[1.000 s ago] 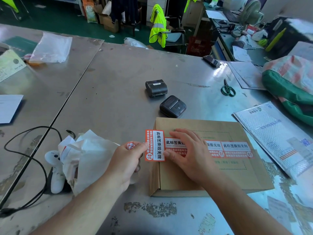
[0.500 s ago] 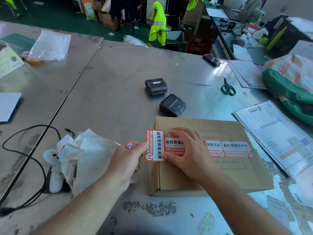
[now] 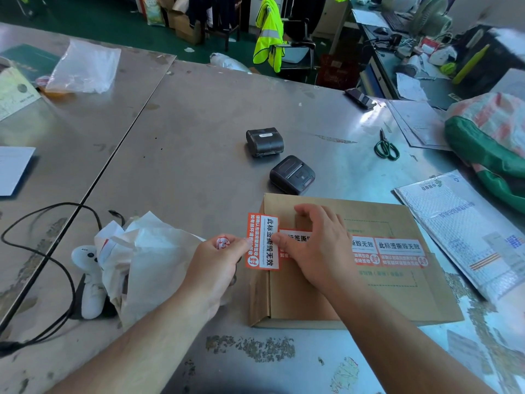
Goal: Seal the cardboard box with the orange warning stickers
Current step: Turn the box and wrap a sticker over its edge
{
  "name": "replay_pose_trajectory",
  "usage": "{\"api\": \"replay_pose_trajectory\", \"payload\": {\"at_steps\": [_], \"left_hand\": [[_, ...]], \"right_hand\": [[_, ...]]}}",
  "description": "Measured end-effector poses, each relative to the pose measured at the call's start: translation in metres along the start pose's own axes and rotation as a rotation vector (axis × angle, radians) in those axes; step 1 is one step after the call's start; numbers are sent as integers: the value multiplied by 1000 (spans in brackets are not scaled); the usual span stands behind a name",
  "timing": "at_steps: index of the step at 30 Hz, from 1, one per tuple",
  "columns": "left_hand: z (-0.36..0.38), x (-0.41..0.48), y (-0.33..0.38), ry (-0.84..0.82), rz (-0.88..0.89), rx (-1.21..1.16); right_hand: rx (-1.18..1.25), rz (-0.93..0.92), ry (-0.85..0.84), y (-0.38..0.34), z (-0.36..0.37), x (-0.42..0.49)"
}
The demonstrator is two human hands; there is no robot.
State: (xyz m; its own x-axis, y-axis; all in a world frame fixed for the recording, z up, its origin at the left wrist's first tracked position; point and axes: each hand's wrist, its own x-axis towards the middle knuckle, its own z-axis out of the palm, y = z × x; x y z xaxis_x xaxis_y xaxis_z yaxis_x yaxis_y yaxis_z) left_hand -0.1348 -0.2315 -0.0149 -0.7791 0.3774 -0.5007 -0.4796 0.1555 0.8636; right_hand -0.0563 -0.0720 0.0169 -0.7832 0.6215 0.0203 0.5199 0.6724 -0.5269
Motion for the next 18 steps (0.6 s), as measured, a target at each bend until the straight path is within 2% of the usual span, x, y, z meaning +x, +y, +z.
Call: {"api": "replay_pose_trajectory", "payload": {"at_steps": [8,18], "left_hand": [[3,-2,2,0,-2,7],[3,-14,1,36,97,20]], "right_hand": [[-2,104,50,-8,5,21],[-15,109,77,-9,9,25]]}}
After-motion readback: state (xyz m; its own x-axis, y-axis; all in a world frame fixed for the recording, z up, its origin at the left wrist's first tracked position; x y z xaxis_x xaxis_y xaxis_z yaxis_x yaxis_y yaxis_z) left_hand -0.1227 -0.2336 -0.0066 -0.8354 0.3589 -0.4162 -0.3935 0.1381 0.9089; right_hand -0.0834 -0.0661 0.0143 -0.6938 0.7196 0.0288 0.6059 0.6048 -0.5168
